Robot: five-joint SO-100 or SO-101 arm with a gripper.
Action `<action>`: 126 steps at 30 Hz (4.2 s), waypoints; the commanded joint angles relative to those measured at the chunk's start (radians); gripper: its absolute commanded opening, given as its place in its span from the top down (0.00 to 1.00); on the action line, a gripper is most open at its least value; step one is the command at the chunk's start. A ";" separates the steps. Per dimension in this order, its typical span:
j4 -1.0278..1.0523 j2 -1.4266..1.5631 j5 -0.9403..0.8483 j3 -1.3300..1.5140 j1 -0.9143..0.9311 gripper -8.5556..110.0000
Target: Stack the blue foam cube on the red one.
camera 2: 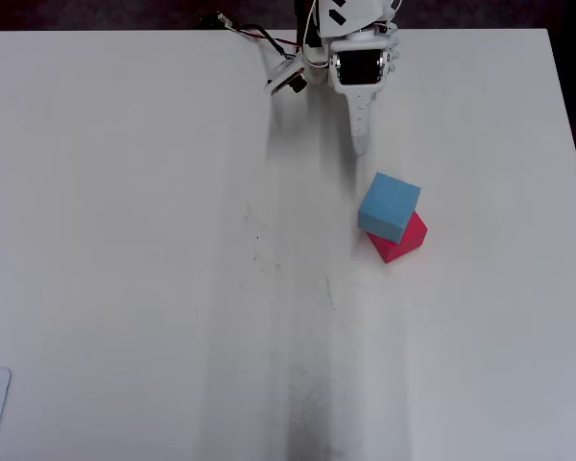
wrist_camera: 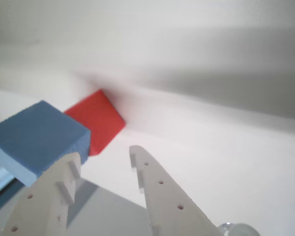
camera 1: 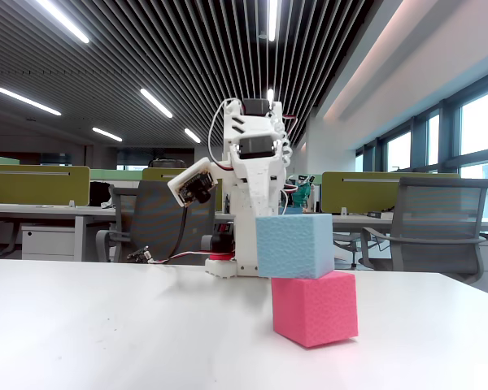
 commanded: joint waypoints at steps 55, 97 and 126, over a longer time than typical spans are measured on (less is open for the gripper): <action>0.005 0.005 -0.006 -0.011 0.006 0.76; 0.005 0.005 -0.006 -0.011 0.006 0.76; 0.005 0.005 -0.006 -0.011 0.006 0.76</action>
